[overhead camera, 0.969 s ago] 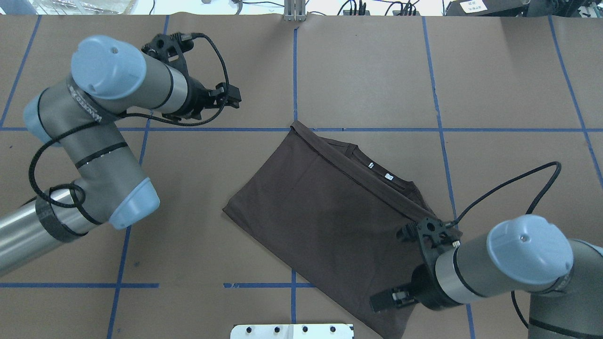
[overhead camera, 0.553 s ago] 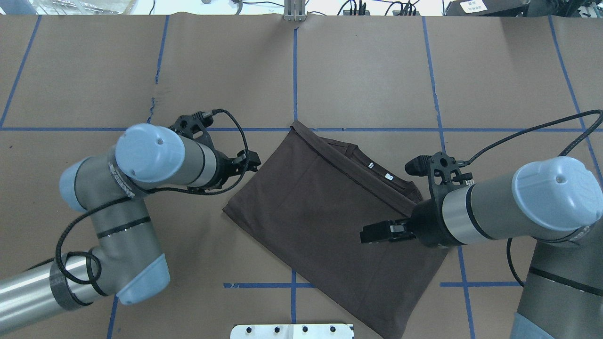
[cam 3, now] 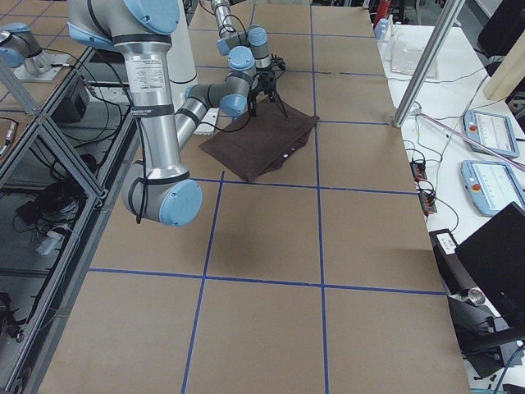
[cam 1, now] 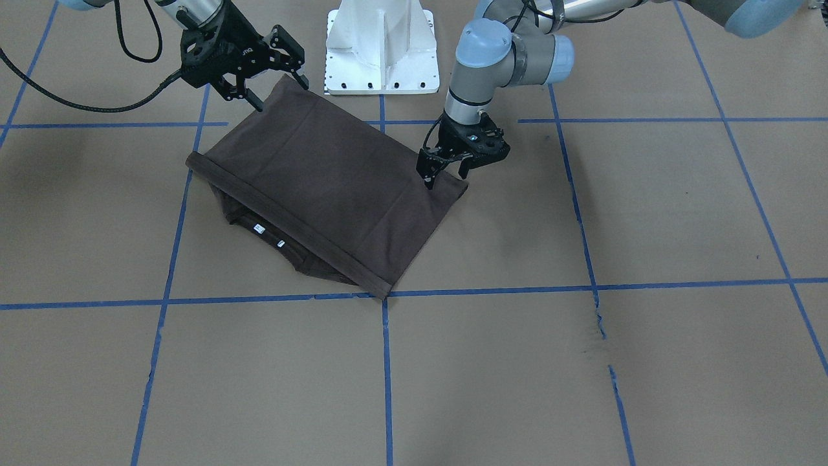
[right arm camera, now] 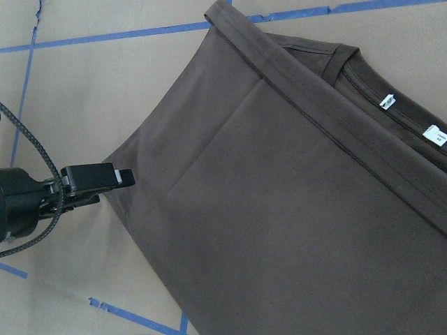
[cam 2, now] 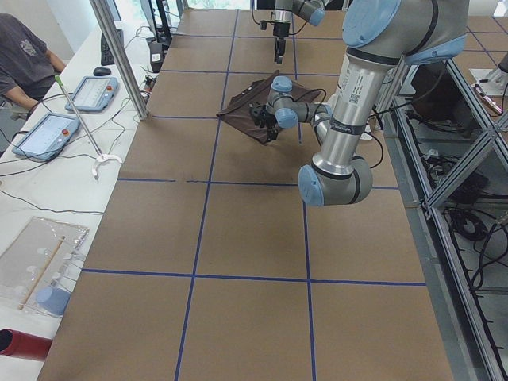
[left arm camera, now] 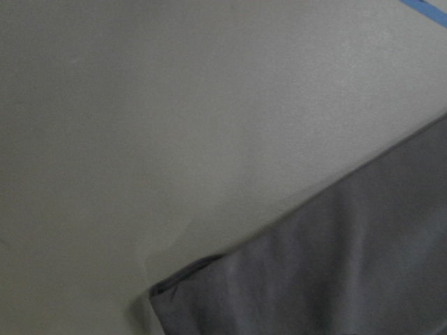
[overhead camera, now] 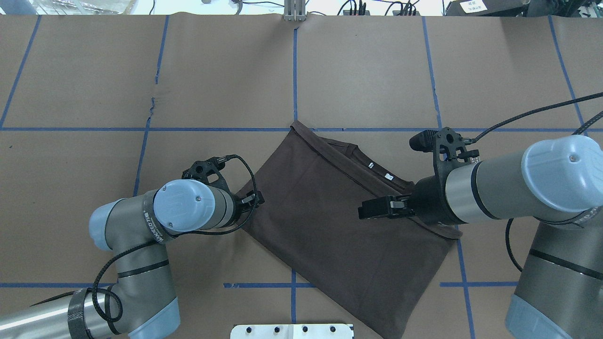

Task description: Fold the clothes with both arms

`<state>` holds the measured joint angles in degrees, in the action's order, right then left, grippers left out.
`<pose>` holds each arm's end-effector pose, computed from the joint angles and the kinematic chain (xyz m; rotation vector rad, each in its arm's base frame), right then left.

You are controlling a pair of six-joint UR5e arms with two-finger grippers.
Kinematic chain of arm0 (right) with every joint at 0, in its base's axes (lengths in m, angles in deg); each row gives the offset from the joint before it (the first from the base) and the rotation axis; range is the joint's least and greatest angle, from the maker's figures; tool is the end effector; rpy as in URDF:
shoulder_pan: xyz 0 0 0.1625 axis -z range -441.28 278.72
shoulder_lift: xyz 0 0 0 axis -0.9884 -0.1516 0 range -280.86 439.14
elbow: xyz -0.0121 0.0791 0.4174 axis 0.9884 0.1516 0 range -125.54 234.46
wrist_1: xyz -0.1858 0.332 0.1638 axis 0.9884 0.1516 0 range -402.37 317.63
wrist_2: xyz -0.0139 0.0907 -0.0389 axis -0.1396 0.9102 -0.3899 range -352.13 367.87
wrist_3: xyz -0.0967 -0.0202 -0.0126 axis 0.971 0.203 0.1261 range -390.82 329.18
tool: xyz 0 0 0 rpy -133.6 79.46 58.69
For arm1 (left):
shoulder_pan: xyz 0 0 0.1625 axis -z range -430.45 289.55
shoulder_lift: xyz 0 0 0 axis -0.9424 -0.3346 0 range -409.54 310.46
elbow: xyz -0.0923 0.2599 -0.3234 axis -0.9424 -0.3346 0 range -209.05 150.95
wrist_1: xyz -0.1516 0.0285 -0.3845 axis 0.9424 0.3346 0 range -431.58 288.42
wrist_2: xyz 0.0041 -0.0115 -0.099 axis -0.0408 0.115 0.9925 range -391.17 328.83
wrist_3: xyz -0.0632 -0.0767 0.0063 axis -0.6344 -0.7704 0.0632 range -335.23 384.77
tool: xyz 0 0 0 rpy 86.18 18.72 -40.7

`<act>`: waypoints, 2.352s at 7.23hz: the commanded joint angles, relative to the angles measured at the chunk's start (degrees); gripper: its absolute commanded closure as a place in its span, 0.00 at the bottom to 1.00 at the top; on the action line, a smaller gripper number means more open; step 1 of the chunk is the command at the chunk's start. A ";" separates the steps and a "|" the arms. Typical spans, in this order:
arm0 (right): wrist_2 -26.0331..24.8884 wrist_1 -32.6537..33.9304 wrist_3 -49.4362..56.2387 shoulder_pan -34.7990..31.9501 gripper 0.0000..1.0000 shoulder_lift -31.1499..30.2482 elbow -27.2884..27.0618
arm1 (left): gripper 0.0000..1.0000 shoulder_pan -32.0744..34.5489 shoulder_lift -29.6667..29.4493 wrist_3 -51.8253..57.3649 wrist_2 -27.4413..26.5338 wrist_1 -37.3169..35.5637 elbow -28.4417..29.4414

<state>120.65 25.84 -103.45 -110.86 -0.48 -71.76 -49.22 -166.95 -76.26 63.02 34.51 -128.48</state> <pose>-0.3603 -0.3135 0.2368 0.1484 -1.2153 -0.0513 0.5593 -0.3526 0.2850 0.0148 0.9358 -0.4881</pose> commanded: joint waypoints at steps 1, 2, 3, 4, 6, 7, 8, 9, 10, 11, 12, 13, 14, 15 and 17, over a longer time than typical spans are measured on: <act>-0.02 0.00 -0.05 -0.04 0.00 0.08 0.01 | 0.56 0.39 -0.10 -0.05 -0.24 -2.97 -0.14; -0.02 0.00 -0.05 0.04 0.00 0.08 0.10 | 0.86 0.65 -0.01 -0.05 -0.24 -3.17 -0.23; -0.02 0.00 -0.05 0.04 0.00 0.08 0.10 | 1.00 0.65 -0.10 0.04 -0.24 -3.26 -0.23; -0.02 0.00 0.04 0.04 0.00 0.08 0.10 | 1.00 0.74 -0.19 0.04 -0.15 -3.34 -0.06; -0.02 0.00 -0.05 0.13 0.00 0.08 0.54 | 1.00 1.35 -0.36 0.04 -0.07 -3.34 -0.06; -0.02 0.00 -0.05 0.13 0.00 0.08 0.62 | 1.00 2.05 -0.36 0.13 0.02 -3.43 -0.23; -0.02 0.00 0.04 0.13 0.00 0.08 0.71 | 1.00 3.28 -0.36 0.56 0.11 -3.43 -0.32; -0.02 0.00 0.04 0.13 0.00 0.08 0.71 | 1.00 5.29 -0.54 1.18 0.11 -3.43 0.03; -0.02 0.00 -0.05 0.22 0.00 0.16 0.63 | 1.00 8.10 -1.06 1.96 0.28 -3.26 0.29; -0.02 0.00 -0.05 0.31 0.00 0.69 0.54 | 1.00 10.47 -3.59 4.32 0.20 -2.73 4.38; -0.02 0.00 -0.05 0.31 0.00 1.13 0.62 | 1.00 13.63 -7.71 7.39 0.02 -1.68 10.78; -0.02 0.00 -0.05 0.31 0.00 1.13 1.06 | 1.00 16.88 -11.75 10.73 0.02 1.72 18.06; -0.02 0.00 -0.05 0.40 0.00 1.57 1.85 | 1.00 18.91 -15.36 13.89 -0.06 7.84 26.58; -0.02 0.00 -0.05 0.40 0.00 2.53 2.55 | 1.00 20.59 -18.79 16.80 -0.07 13.13 33.36; -0.02 0.00 -0.05 0.40 0.00 2.71 3.08 | 1.00 21.22 -25.13 21.89 -0.59 23.76 43.94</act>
<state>120.64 25.83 -103.50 -110.46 2.06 -69.07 -28.52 -188.58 -57.86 62.80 51.67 -90.69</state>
